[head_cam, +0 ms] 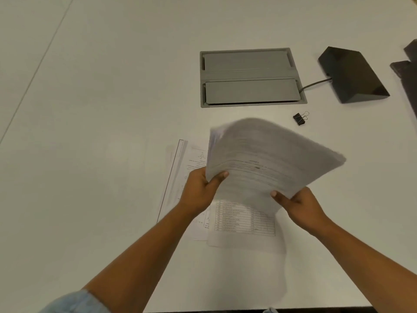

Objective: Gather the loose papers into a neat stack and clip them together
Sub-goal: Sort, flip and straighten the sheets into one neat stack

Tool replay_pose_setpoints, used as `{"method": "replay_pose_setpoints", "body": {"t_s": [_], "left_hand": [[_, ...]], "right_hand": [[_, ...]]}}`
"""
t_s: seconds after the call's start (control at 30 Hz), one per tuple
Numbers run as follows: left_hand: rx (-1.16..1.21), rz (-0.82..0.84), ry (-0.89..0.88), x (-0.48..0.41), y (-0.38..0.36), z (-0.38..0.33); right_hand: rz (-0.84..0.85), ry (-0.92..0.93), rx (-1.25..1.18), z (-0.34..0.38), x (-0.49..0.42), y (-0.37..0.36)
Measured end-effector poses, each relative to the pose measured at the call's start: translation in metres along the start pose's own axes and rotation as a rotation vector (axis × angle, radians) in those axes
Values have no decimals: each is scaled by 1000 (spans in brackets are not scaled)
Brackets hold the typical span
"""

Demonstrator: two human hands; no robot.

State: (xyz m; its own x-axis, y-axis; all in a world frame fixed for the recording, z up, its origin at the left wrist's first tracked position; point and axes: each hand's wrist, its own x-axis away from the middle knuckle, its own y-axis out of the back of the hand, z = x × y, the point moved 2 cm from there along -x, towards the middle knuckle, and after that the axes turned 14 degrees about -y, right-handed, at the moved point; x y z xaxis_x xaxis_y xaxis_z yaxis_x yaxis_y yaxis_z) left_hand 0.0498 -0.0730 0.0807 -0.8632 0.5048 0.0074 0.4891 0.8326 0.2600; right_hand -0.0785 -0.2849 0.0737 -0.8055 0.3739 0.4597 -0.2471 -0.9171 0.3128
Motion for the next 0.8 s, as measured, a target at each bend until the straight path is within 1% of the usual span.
{"method": "replay_pose_setpoints", "body": {"t_s": [0.1,0.17,0.2,0.23,0.27,0.3,0.33,0.37,0.43,0.47,0.5,0.57,0.67,0.8], "left_hand": [[121,48,31,4,4,-5],[153,47,47,10,8,-3],[81,13,41,12,13,1],[-50,-41,53,14,18,10],[-209,-129,94,16,24,22],[-360,-227,167,18,32,35],[-485,-288,267,21,40,48],[-599,-289,375,25,46,59],[-814,-172,563,33,49,73],[-887,-125,604,38,50,77],[-932,-105,606,40,49,80],[-941,-125,574,41,48,83],[-830,-185,589,36,49,85],[-701,-226,605,34,53,80]], "right_hand": [[13,-58,-33,-7,10,6],[16,-92,-116,-8,20,10],[14,-106,-159,-10,24,13],[6,-124,-196,-15,27,17],[-9,-147,-217,-20,30,21],[-25,-167,-227,-24,34,23],[-40,-188,-240,-28,37,26],[-56,-210,-257,-34,40,30],[-72,-223,-261,-39,46,36],[-86,-225,-266,-43,49,37],[-89,-225,-270,-48,49,40],[-77,-265,-309,-47,54,40],[-81,-317,-347,-45,60,40],[-72,-283,-329,-45,61,39]]}}
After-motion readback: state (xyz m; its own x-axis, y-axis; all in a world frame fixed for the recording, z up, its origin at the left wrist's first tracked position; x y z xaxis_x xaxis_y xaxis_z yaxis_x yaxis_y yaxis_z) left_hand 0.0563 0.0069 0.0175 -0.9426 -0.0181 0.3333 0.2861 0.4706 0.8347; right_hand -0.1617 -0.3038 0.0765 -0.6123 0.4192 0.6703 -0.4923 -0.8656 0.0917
